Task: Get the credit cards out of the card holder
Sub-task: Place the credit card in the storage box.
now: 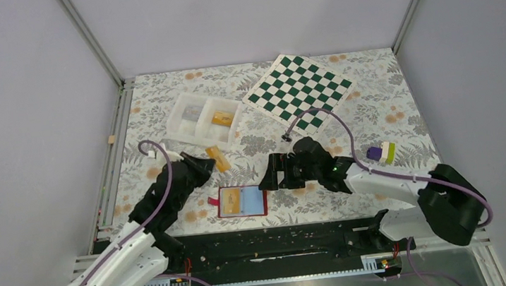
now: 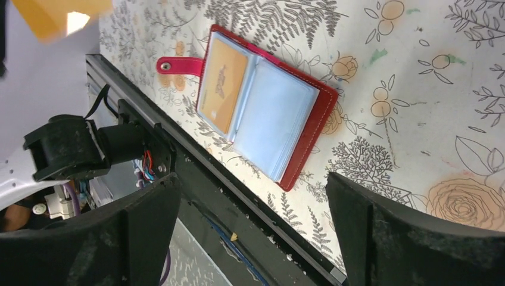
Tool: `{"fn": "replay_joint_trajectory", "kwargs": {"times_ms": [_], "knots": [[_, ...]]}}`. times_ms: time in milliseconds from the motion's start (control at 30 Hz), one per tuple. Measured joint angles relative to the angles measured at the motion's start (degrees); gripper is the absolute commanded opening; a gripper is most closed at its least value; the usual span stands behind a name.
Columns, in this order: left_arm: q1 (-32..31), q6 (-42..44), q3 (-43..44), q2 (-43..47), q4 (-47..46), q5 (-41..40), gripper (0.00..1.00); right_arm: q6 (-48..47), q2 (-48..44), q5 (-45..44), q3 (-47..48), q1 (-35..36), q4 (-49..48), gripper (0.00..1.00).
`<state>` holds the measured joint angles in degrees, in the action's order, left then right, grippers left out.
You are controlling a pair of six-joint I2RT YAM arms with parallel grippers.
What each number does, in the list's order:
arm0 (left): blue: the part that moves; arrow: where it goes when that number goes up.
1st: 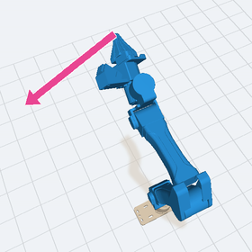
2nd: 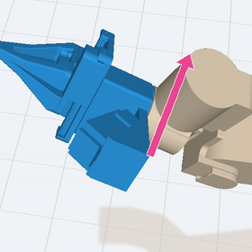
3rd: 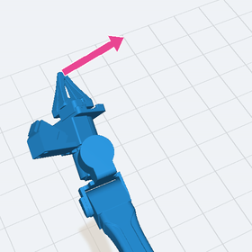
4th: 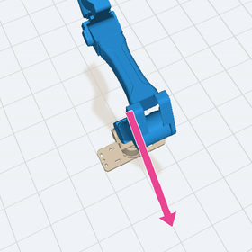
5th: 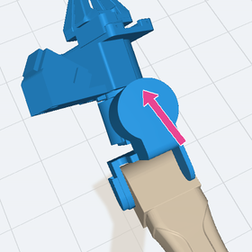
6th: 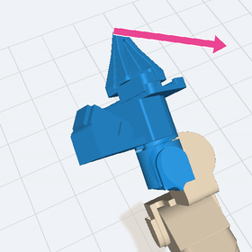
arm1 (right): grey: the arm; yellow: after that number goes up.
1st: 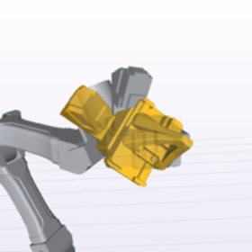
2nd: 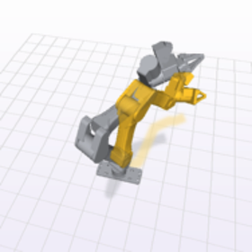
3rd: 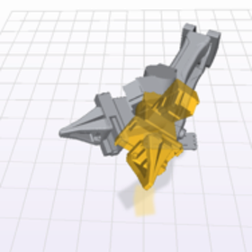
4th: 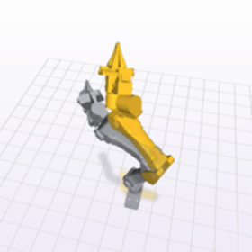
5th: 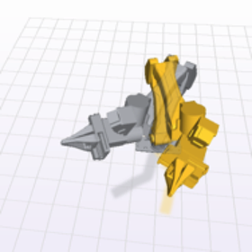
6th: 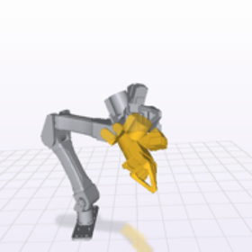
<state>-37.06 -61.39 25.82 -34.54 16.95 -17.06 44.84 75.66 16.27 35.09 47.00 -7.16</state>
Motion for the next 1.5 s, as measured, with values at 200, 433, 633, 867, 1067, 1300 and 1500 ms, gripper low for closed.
{"fn": "replay_joint_trajectory", "kwargs": {"times_ms": [200, 433, 633, 867, 1067, 1300, 1500], "knots": [[6.43, 1.44, 5.38, -9.46, -13.57, -0.22, 0.0, -0.68, -8.5, -2.43, -0.98, -0.04, 4.04, 1.0], [13.68, 0.26, 6.23, -21.66, -28.65, 2.03, 0.0, -2.45, -16.83, -8.26, -1.22, -0.13, 12.39, 0.99], [15.67, -1.62, 7.45, -31.71, -39.93, 4.26, 0.0, -4.09, -20.24, -10.97, -1.2, -0.17, 16.44, 1.0], [16.28, -4.92, 7.61, -41.79, -50.47, 4.57, 0.0, -5.53, -21.77, -12.35, -0.68, -0.2, 20.11, 1.0], [16.33, -10.05, 7.61, -50.88, -60.48, 3.41, 0.0, -6.73, -23.12, -12.79, 1.84, -0.2, 22.21, 1.0], [16.35, -13.7, 9.09, -57.92, -65.18, 1.46, 0.0, -7.52, -24.28, -13.9, 2.47, -0.22, 24.33, 0.99], [16.35, -16.59, 10.56, -62.42, -69.85, -0.15, 0.0, -7.69, -23.78, -13.94, 2.8, -0.22, 25.18, 0.99]]}}
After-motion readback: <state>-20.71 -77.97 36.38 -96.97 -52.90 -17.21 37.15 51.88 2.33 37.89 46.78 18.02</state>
